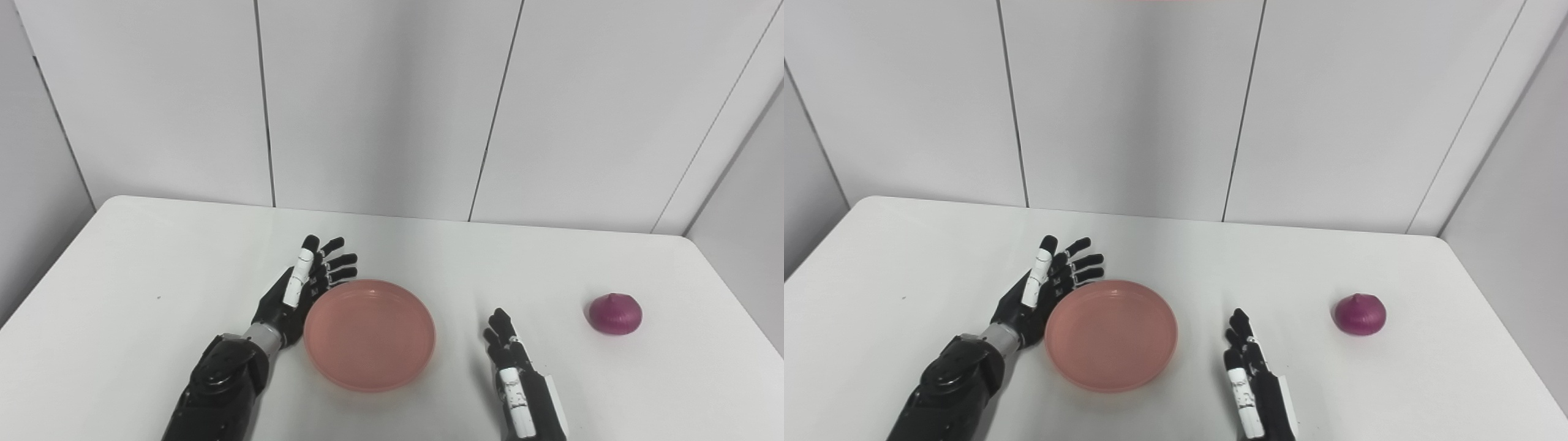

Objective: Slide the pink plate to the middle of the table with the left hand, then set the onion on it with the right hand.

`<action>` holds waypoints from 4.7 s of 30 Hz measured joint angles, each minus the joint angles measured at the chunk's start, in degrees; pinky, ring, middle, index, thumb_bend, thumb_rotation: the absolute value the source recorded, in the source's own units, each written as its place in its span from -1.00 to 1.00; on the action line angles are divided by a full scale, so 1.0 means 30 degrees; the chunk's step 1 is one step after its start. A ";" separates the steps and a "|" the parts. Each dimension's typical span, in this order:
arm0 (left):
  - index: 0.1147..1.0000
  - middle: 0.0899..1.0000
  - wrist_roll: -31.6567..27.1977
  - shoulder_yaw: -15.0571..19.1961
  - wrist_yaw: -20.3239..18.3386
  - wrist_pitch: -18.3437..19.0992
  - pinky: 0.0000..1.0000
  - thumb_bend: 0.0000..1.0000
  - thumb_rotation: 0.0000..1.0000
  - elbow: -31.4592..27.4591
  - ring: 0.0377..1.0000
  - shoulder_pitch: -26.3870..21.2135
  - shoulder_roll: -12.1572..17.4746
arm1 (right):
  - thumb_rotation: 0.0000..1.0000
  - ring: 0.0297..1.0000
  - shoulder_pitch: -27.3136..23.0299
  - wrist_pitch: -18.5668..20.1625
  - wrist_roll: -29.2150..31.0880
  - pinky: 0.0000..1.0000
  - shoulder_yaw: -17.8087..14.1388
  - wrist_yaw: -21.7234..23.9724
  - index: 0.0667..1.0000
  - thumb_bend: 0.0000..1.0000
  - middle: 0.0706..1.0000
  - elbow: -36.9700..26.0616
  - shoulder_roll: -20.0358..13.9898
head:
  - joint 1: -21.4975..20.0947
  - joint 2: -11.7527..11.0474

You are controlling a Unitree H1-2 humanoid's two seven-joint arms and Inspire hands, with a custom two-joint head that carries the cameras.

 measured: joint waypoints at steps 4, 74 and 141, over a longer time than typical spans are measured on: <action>0.80 0.67 -0.0079 0.0210 -0.0194 -0.0307 0.67 0.79 0.96 0.0552 0.66 -0.0301 0.0215 | 0.43 0.71 0.0051 0.1035 -0.0521 0.62 -0.0067 -0.0262 0.80 0.70 0.74 -0.0612 0.0023 | -0.0645 -0.0088; 0.87 0.71 -0.0393 0.0966 -0.1314 -0.2730 0.78 0.73 0.99 0.3600 0.72 -0.1558 0.1307 | -0.67 0.73 -1.2497 0.8906 -1.5389 0.33 0.3534 1.3399 0.59 1.00 0.76 0.0838 -1.6624 | -0.4453 -0.1143; 0.87 0.73 -0.0393 0.0950 -0.1248 -0.2138 0.75 0.73 1.00 0.2614 0.72 -0.1090 0.1323 | -0.74 0.62 -1.4021 0.8847 -1.5618 0.37 0.5703 1.5055 0.58 1.00 0.66 0.6022 -1.5547 | -0.3984 -0.0791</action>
